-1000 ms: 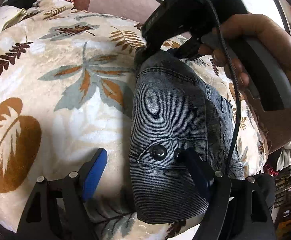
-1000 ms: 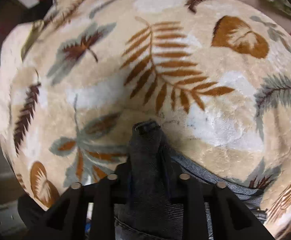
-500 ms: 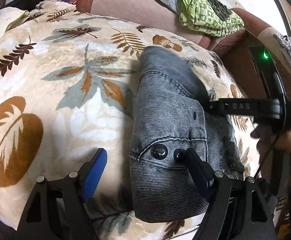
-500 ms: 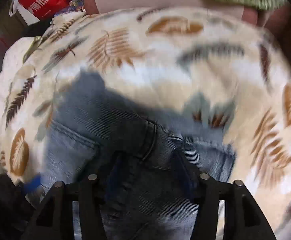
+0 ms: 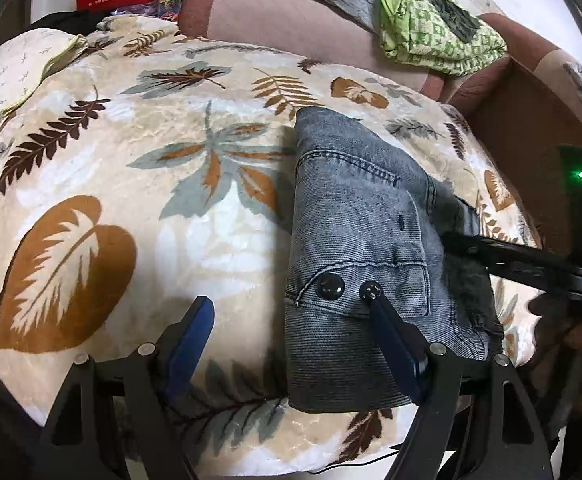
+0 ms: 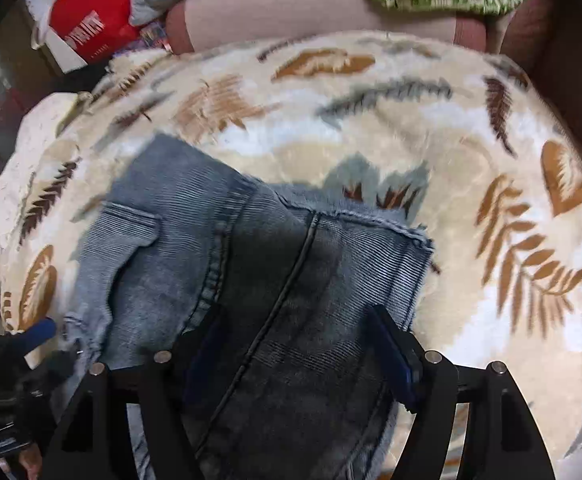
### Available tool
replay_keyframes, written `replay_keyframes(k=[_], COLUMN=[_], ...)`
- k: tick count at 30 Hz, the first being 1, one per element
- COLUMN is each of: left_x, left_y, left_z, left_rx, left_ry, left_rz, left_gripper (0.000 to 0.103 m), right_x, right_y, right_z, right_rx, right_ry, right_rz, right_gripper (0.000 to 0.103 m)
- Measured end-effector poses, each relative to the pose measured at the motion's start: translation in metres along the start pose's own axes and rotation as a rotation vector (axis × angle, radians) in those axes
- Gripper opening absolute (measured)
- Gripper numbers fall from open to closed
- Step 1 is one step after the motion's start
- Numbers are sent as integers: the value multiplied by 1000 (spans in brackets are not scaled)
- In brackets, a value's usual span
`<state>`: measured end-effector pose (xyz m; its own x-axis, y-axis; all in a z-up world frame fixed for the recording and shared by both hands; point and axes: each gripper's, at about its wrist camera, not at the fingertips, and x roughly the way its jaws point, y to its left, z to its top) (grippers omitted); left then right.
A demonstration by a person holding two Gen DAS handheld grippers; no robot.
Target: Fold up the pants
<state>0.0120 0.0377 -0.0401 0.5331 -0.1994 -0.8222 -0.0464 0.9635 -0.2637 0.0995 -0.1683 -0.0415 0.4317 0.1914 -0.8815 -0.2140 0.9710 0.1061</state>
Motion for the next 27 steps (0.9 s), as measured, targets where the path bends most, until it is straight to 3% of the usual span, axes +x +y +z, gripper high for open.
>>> replay_keyframes(k=[5, 8, 10, 12, 15, 18, 21, 24, 27], left_x=[-4, -1, -1, -4, -10, -8, 9, 29, 48], left_y=[-4, -6, -8, -8, 0, 17, 31, 28, 16], left_z=[-1, 0, 0, 0, 9, 25, 44, 55, 58], left_rx=[24, 29, 39, 44, 15, -51, -114, -112, -74], left_ry=[-5, 6, 12, 9, 4, 2, 45, 97, 148], left_rz=[23, 34, 38, 39, -3, -41, -131, -180, -199], left_gripper=[80, 80, 80, 80, 80, 80, 80, 80, 80], right_x=[-30, -1, 4, -1, -19, -28, -26, -11, 8], right_y=[-1, -4, -12, -22, -43, -80, -112, -116, -103], right_z=[-25, -49, -58, -54, -49, -52, -57, -51, -44], right_rx=[22, -14, 11, 66, 138, 285, 427, 447, 420], right_ry=[-71, 5, -16, 1, -52, -49, -26, 13, 52], right_rz=[19, -1, 17, 74, 127, 248, 381, 487, 508], right_gripper=[76, 89, 97, 97, 97, 97, 97, 96, 90])
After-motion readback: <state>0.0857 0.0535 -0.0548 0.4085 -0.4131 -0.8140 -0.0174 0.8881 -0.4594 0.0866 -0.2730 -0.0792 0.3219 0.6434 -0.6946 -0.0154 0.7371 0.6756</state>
